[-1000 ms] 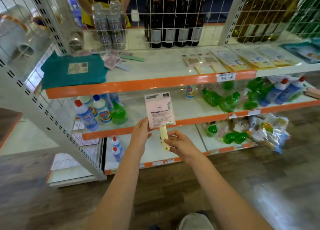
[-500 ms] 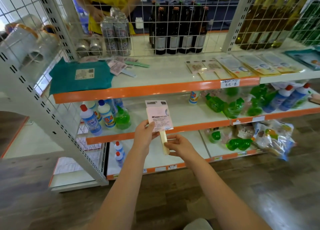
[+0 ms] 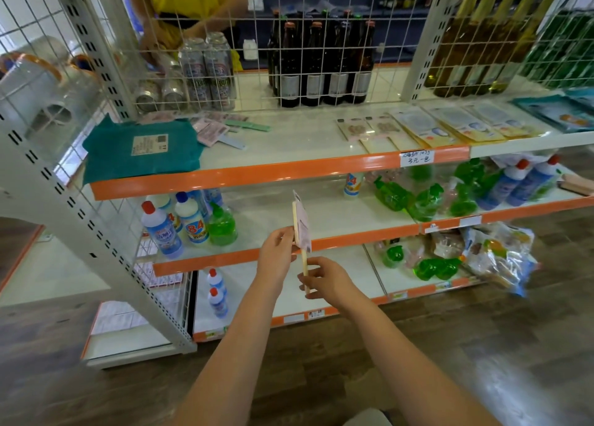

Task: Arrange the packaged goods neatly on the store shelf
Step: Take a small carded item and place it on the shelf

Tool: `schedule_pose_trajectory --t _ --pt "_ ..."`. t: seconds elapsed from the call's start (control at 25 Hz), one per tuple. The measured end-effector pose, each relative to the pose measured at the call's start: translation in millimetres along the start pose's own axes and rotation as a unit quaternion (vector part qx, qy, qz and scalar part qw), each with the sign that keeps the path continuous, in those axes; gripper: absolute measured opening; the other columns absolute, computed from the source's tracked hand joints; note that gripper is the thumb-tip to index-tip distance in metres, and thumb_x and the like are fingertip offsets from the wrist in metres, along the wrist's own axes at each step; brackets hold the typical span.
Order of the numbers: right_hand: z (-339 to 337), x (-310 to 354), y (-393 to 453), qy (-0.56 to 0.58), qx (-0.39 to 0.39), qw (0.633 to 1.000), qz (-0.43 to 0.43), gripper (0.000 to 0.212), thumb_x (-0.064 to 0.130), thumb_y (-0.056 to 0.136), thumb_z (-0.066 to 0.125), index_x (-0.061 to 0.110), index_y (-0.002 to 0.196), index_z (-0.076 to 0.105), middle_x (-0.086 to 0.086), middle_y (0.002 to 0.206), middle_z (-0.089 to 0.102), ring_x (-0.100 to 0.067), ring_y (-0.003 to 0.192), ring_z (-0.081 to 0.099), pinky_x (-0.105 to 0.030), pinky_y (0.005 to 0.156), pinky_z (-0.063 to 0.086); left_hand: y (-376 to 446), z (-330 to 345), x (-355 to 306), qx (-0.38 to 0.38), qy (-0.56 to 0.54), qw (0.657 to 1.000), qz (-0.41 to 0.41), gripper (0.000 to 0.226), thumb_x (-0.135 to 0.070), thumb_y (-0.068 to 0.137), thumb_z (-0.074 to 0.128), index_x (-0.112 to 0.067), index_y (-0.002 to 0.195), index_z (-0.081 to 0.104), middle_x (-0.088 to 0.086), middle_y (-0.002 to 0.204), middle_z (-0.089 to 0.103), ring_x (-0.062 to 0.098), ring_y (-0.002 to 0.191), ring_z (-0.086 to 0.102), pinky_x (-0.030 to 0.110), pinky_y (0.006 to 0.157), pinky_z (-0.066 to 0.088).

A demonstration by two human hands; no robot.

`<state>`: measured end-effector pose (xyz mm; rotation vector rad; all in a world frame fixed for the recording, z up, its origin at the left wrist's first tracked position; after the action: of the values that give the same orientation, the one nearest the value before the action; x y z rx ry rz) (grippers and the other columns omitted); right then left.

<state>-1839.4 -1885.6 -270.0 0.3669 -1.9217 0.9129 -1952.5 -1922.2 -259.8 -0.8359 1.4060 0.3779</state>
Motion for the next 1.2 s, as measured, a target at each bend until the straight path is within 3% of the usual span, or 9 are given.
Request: schedule_pose_trajectory --t 0.16,0.28,0.44,0.52,0.64,0.84,0.96,1.08,1.2 --pt "-5 3 -9 0.121 0.073 0.990 -0.001 0.043 0.010 0.092 0.058 0.009 0.133 0.046 -0.009 0.113 0.065 -0.021 0.094 0.067 -0.029 0.081 0.057 15 -6 -1 0.009 0.016 0.999 -0.050 0.031 -0.028 0.101 0.038 -0.016 0.126 0.051 0.003 0.119 0.056 0.022 0.110 0.056 0.032 0.085 0.046" --pt "-8 5 -14 0.173 0.133 0.976 -0.012 0.033 0.009 0.094 0.053 0.013 0.127 0.050 -0.006 0.113 0.065 -0.021 0.100 0.067 -0.032 0.087 0.056 24 -4 -4 0.050 -0.025 0.992 -0.117 0.025 -0.026 0.100 0.039 -0.012 0.114 0.055 0.008 0.113 0.060 0.024 0.099 0.061 0.038 0.086 0.052" --pt "-20 1 -17 0.220 0.169 0.961 -0.009 0.030 0.004 0.096 0.047 0.013 0.124 0.053 -0.008 0.113 0.066 -0.021 0.099 0.067 -0.031 0.083 0.056 20 10 -5 0.115 -0.086 0.978 -0.148 0.030 -0.009 0.096 0.045 0.003 0.121 0.057 0.010 0.080 0.064 0.017 0.062 0.063 0.028 0.056 0.056" --pt "-28 -6 -18 0.248 0.174 0.953 0.006 0.030 -0.001 0.096 0.044 0.013 0.119 0.057 -0.007 0.108 0.069 -0.021 0.095 0.069 -0.030 0.080 0.057 20 17 -4 0.122 -0.097 0.976 -0.151 0.033 -0.002 0.097 0.040 0.002 0.127 0.052 0.013 0.091 0.063 0.017 0.065 0.062 0.022 0.049 0.055" --pt "-47 -15 -21 0.246 0.160 0.956 0.027 0.027 -0.001 0.095 0.044 0.013 0.113 0.059 -0.007 0.104 0.070 -0.020 0.090 0.070 -0.031 0.079 0.058 24 29 -3 0.139 -0.097 0.974 -0.149 0.036 0.001 0.098 0.038 0.000 0.133 0.048 0.016 0.108 0.059 0.019 0.076 0.060 0.029 0.066 0.054" --pt "-111 -16 -12 0.123 0.075 0.989 0.039 0.028 0.008 0.096 0.049 0.015 0.123 0.054 -0.005 0.113 0.065 -0.020 0.100 0.064 -0.033 0.087 0.055 35 59 -30 0.174 -0.063 0.975 -0.122 0.034 0.002 0.097 0.041 -0.002 0.130 0.049 0.013 0.096 0.063 0.019 0.074 0.060 0.029 0.060 0.054" --pt "-151 -5 -1 0.000 -0.011 1.000 0.025 0.027 0.016 0.096 0.051 0.015 0.122 0.056 -0.003 0.110 0.064 -0.014 0.093 0.062 -0.024 0.076 0.053 44 76 -52 0.187 -0.055 0.976 -0.101 0.036 0.002 0.097 0.042 -0.001 0.132 0.046 0.014 0.101 0.060 0.019 0.073 0.058 0.029 0.065 0.051" --pt "-187 6 14 -0.134 -0.088 0.987 -0.004 0.027 0.014 0.093 0.053 0.012 0.120 0.060 -0.015 0.114 0.064 -0.016 0.086 0.057 -0.020 0.064 0.045 52 94 -73 0.197 -0.046 0.976 -0.084 0.035 0.001 0.096 0.043 0.000 0.131 0.045 0.010 0.087 0.063 0.019 0.073 0.059 0.027 0.060 0.054" --pt "-214 18 27 -0.266 -0.106 0.957 -0.036 0.031 0.014 0.092 0.050 0.014 0.121 0.061 -0.008 0.123 0.060 -0.020 0.106 0.058 -0.024 0.080 0.045 58 113 -93 0.203 -0.042 0.976 -0.067 0.035 0.002 0.097 0.042 -0.003 0.131 0.045 0.009 0.085 0.062 0.020 0.074 0.059 0.028 0.058 0.053"
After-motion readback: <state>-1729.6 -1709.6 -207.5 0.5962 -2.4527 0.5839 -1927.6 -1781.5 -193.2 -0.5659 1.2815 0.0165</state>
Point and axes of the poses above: each hand's wrist, its own y-axis towards the middle knuckle, its own z-axis out of the palm, x = y × z, the point moved 4 cm from there along y, towards the middle knuckle
